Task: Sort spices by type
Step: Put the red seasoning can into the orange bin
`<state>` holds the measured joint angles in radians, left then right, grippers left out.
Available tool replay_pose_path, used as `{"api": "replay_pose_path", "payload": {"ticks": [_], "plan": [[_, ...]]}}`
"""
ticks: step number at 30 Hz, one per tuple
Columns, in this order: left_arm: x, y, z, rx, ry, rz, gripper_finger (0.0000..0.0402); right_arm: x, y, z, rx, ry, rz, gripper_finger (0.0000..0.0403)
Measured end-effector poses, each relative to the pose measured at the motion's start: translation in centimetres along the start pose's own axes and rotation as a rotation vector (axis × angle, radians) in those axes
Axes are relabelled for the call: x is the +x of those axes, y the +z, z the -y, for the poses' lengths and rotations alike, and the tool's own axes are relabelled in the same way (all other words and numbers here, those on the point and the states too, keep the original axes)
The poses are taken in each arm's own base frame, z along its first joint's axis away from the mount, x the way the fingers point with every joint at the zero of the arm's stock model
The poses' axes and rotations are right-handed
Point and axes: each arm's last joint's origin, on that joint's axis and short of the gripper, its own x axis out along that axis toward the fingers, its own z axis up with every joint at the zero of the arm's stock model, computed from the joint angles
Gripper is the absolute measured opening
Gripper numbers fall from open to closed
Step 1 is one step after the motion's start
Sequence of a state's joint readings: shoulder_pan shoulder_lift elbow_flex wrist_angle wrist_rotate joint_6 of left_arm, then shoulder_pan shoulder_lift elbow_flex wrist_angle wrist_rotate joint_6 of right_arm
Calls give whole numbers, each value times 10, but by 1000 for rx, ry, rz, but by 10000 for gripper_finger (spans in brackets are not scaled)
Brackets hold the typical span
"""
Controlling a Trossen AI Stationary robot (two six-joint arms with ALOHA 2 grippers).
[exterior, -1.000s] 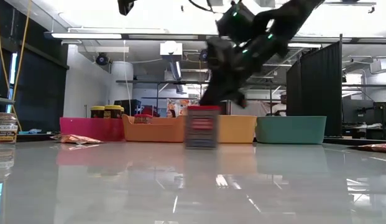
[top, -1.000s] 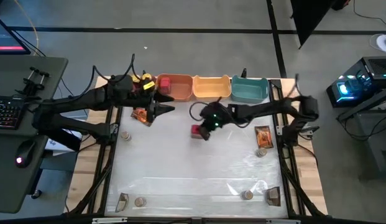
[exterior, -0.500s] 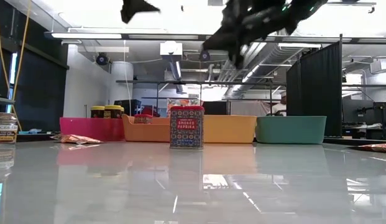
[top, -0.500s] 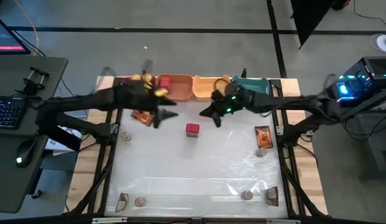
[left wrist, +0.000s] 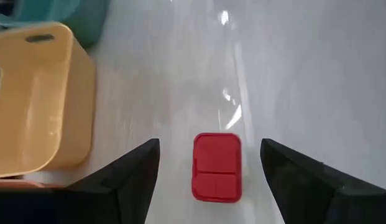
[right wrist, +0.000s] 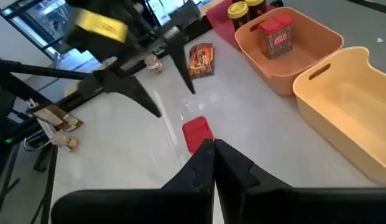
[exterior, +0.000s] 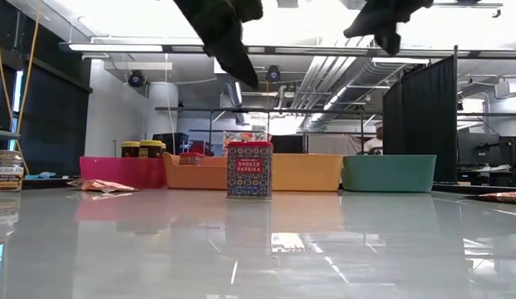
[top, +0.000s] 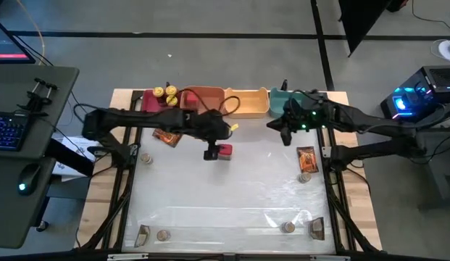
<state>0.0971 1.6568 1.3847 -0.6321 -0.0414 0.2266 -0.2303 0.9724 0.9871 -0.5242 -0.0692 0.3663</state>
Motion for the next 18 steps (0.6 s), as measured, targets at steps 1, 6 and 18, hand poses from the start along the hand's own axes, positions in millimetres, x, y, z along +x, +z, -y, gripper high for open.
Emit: {"api": "replay_pose_path", "payload": {"ticks": [1,6,18], "plan": [[5,1,0,13,-8,-29,271,-1,-1,0,-1,-8,-8,0],[27,10,-7,7,-27,-139,288,-2,-7,-2,-6,-15,-55,0],[58,6,-6,73,-14,-227,294,3,-16,2,-10,-52,-151,0]]}}
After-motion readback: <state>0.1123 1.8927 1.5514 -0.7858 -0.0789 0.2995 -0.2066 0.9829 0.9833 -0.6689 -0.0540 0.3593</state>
